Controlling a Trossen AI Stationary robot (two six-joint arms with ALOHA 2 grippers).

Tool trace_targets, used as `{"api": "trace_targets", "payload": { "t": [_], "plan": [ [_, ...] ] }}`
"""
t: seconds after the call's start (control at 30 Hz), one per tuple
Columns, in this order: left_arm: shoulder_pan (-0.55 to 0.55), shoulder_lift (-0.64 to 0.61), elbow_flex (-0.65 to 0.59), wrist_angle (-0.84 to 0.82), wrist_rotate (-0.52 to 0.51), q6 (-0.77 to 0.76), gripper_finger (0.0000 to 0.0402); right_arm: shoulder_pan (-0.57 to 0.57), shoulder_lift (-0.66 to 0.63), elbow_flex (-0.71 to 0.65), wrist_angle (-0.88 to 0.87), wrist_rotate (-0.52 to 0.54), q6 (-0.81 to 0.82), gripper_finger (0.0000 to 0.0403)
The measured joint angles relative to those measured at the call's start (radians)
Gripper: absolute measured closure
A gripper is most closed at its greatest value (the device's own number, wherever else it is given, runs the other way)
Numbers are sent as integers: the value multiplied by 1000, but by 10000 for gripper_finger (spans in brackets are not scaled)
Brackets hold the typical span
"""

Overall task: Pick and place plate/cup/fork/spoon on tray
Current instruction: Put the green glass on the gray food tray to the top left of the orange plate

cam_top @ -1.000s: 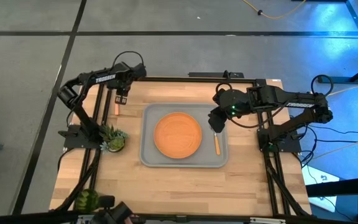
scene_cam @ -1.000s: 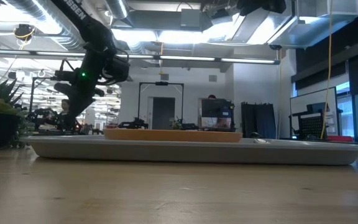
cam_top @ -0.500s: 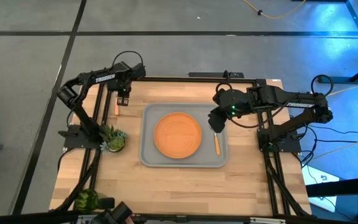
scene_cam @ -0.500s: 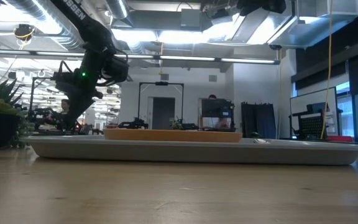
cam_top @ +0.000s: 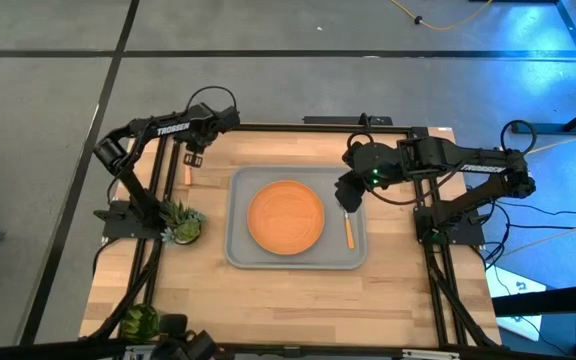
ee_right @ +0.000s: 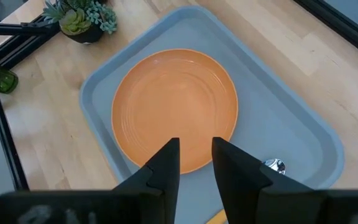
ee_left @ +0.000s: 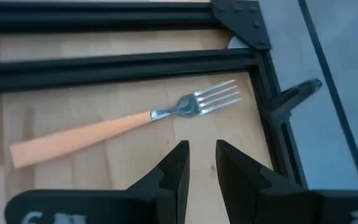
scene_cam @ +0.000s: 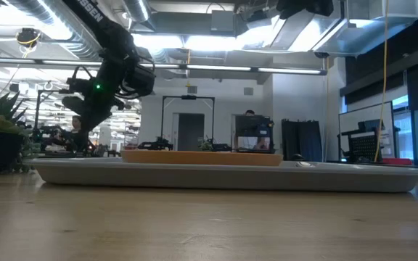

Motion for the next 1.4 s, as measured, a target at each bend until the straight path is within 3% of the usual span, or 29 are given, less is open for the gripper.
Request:
{"api": "trace_targets", "payload": {
  "t": [0.3, 0.5, 0.67, 1.07, 1.4],
  "plan": [
    [0, 34, -7, 83, 143, 66, 329, 0, 0, 0, 0, -1, -10, 304],
    [9, 90, -7, 85, 130, 37, 329, 0, 0, 0, 0, -3, -24, 304],
    [45, 128, -7, 83, 180, 9, 329, 0, 0, 0, 0, -27, -23, 304],
    [95, 135, -8, 21, 192, -24, 329, 0, 0, 0, 0, -29, -20, 304],
    [73, 135, -8, 27, 230, -18, 329, -17, 0, 0, 0, -36, -20, 304]
  ]
}}
